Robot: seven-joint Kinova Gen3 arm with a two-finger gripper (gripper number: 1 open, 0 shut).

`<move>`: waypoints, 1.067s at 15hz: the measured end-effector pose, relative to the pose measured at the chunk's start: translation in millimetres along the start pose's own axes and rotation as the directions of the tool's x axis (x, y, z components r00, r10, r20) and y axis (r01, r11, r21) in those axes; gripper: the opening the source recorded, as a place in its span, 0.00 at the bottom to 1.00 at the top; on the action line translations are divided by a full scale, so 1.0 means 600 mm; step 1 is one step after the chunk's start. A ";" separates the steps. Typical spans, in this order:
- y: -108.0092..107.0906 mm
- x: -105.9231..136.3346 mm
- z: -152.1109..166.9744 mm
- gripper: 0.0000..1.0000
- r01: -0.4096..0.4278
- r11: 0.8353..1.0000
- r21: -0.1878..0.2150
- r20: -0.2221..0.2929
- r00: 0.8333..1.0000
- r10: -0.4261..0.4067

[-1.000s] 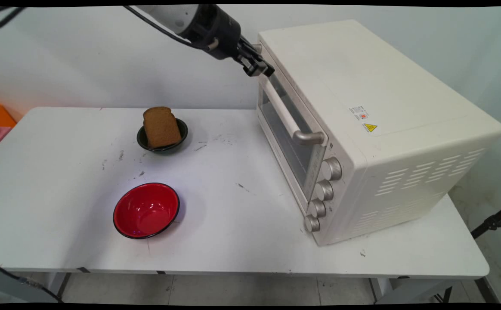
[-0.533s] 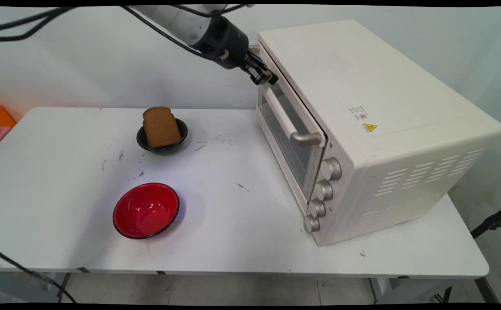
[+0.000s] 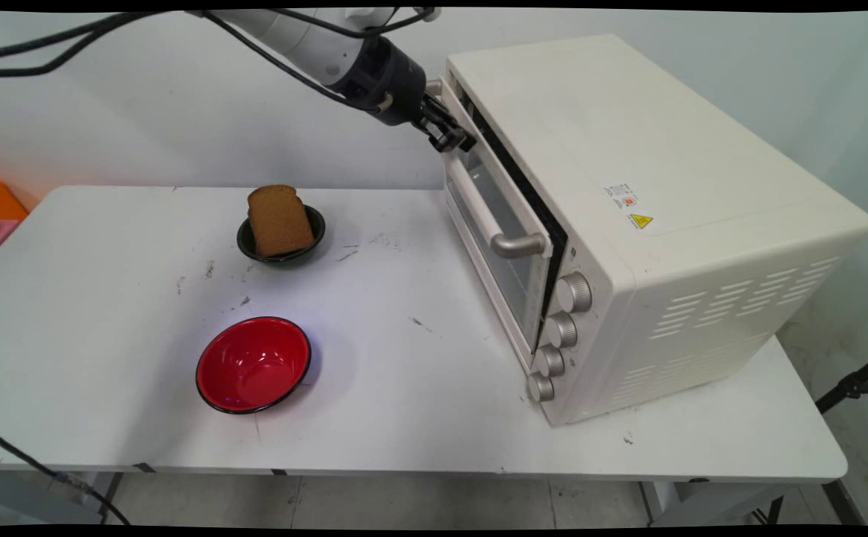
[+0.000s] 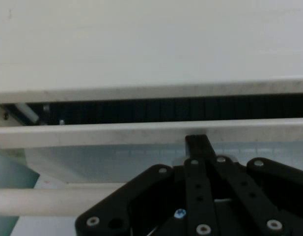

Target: Open the oven

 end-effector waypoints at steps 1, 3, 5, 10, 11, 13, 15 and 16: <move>-0.001 -0.004 -0.003 0.00 0.002 1.000 -0.001 0.003 1.000 -0.002; -0.005 -0.015 -0.009 0.00 0.006 1.000 -0.006 0.008 1.000 -0.006; -0.008 -0.026 -0.018 0.00 0.011 1.000 -0.012 0.013 1.000 -0.011; -0.015 -0.056 -0.035 0.00 0.013 0.999 -0.033 0.014 1.000 -0.013; -0.016 -0.064 -0.038 0.00 0.011 0.999 -0.038 0.010 1.000 -0.011; -0.020 -0.082 -0.044 0.00 0.006 0.999 -0.044 0.005 1.000 -0.006; -0.022 -0.096 -0.048 0.00 -0.002 0.999 -0.049 0.001 1.000 0.002; -0.023 -0.102 -0.049 0.00 -0.006 0.999 -0.051 0.000 1.000 0.006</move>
